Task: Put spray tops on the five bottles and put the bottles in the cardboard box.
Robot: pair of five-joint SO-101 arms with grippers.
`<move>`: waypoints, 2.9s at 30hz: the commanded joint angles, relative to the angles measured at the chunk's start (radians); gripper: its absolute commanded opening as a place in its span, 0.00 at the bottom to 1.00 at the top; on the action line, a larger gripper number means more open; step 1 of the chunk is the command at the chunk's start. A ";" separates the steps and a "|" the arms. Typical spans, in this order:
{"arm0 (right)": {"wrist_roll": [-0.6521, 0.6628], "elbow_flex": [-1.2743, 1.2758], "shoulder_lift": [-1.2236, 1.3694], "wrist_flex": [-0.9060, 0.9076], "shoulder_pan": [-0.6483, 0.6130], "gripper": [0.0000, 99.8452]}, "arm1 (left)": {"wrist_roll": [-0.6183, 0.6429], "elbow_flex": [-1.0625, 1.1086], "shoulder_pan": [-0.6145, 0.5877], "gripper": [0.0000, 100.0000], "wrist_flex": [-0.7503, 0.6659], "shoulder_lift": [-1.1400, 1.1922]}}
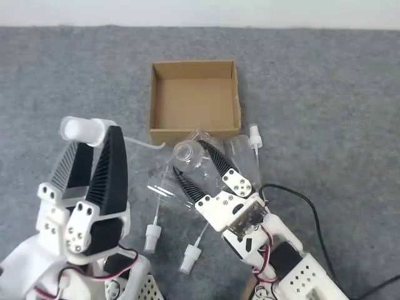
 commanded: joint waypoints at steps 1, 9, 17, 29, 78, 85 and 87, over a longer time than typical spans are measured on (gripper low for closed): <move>0.018 0.020 -0.012 0.001 -0.022 0.01 | 0.009 -0.004 0.037 0.01 0.012 -0.021; 0.020 0.020 -0.012 0.001 -0.024 0.01 | 0.008 0.048 0.094 0.01 0.008 -0.021; 0.020 0.020 -0.012 0.001 -0.021 0.01 | -0.012 0.102 0.098 0.01 0.008 -0.021; 0.020 0.020 -0.021 0.002 -0.018 0.01 | -0.043 0.206 0.150 0.01 0.012 -0.021; 0.020 0.020 -0.015 0.045 -0.018 0.01 | -0.193 -0.007 0.011 0.11 0.230 -0.021; 0.020 0.020 -0.022 0.079 -0.018 0.01 | -0.195 0.013 -0.083 0.10 0.235 -0.021; 0.020 0.020 -0.022 0.085 -0.018 0.01 | -0.193 0.038 -0.124 0.10 0.235 -0.021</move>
